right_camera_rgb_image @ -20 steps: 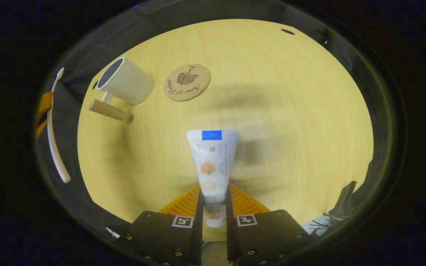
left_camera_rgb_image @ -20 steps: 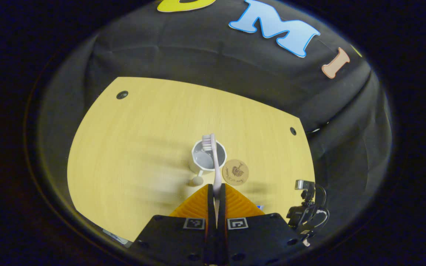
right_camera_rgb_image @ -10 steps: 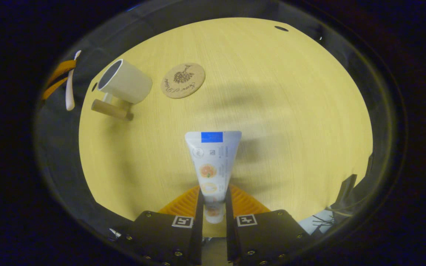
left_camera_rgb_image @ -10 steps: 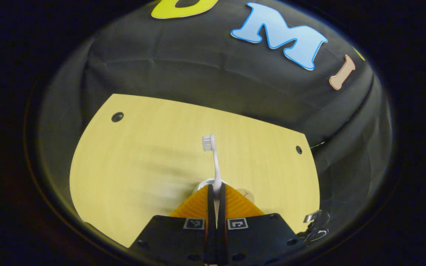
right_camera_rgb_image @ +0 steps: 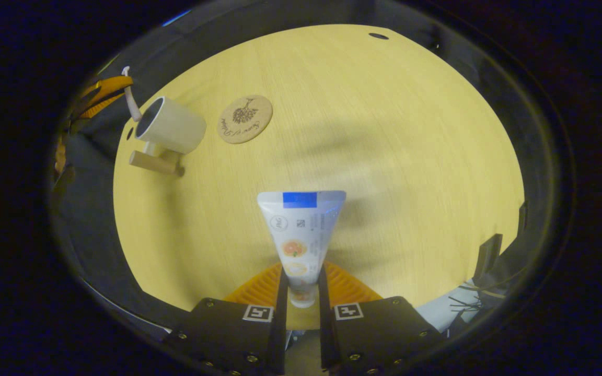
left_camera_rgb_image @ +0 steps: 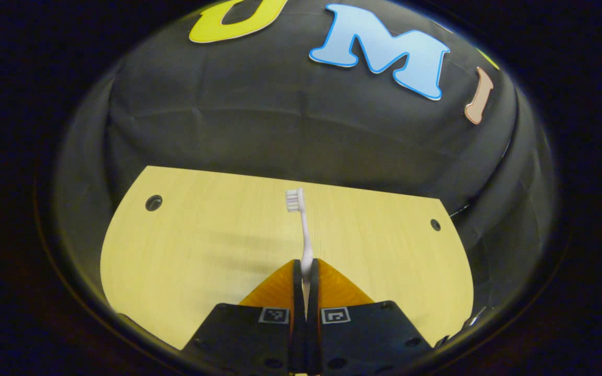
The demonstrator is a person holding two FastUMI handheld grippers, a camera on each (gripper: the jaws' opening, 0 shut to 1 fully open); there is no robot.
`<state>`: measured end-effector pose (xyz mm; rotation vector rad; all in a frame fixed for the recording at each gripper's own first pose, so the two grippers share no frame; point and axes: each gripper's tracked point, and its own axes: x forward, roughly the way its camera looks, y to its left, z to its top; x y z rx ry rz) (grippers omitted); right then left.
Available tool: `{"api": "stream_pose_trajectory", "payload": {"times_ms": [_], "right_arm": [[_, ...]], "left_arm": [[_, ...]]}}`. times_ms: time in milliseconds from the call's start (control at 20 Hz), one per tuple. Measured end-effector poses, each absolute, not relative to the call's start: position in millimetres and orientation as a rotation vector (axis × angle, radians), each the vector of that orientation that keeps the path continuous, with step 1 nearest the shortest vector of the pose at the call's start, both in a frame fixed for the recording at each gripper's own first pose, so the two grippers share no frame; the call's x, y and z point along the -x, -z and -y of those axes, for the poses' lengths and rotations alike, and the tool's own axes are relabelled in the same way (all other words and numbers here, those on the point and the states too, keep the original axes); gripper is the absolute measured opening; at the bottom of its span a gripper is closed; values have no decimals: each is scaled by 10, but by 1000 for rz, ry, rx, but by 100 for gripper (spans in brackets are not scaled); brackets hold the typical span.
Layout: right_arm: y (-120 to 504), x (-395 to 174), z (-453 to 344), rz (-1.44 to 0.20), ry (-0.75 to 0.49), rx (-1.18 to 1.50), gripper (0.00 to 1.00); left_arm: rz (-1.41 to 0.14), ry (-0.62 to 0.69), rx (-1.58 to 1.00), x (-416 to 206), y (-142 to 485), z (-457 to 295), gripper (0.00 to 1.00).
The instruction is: Put the toothbrush and toothpaste on the desktop into the cup, then pick up the cup and place it on the coaster on the desktop.
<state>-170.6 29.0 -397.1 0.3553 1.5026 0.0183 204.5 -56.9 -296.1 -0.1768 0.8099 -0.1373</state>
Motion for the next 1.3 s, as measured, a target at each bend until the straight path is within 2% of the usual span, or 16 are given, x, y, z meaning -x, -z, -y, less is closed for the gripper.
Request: {"api": "stream_pose_trajectory", "payload": {"times_ms": [150,200,250,300,350,500,550,600,700,750,800,900,950,1050,1300], "right_arm": [[3887,1645,-223,-1481,0,-389,28],[3860,1621,-205,-1475,5,-400,28],[3838,1597,-184,-1469,11,-410,28],[3835,1576,-177,-1463,15,-418,28],[3823,1561,-168,-1458,19,-424,28],[3797,1527,-158,-1451,21,-440,28],[3786,1514,-155,-1451,20,-443,28],[3790,1503,-168,-1448,19,-446,28],[3778,1483,-173,-1445,14,-448,28],[3766,1469,-179,-1444,11,-448,28],[3756,1458,-194,-1443,7,-449,28],[3725,1410,-217,-1435,1,-452,28],[3703,1373,-229,-1429,-4,-453,28],[3649,1296,-243,-1414,-12,-452,28],[3396,988,-323,-1350,-44,-453,27]], "left_arm": [[-824,121,147,-2021,3131,521,8],[-829,117,147,-2030,3185,517,13],[-834,109,145,-2014,3231,497,8],[-842,100,141,-1997,3287,489,13],[-849,100,142,-1962,3332,501,8],[-878,105,145,-1890,3426,473,14],[-884,106,146,-1872,3437,492,19],[-887,110,151,-1853,3425,491,16],[-892,112,153,-1829,3432,503,20],[-894,112,149,-1814,3444,506,31],[-897,115,146,-1785,3441,494,36],[-897,108,142,-1728,3431,479,39],[-891,105,139,-1710,3425,461,46],[-888,99,128,-1660,3386,440,50],[-839,95,150,-1487,3122,286,48]]}}
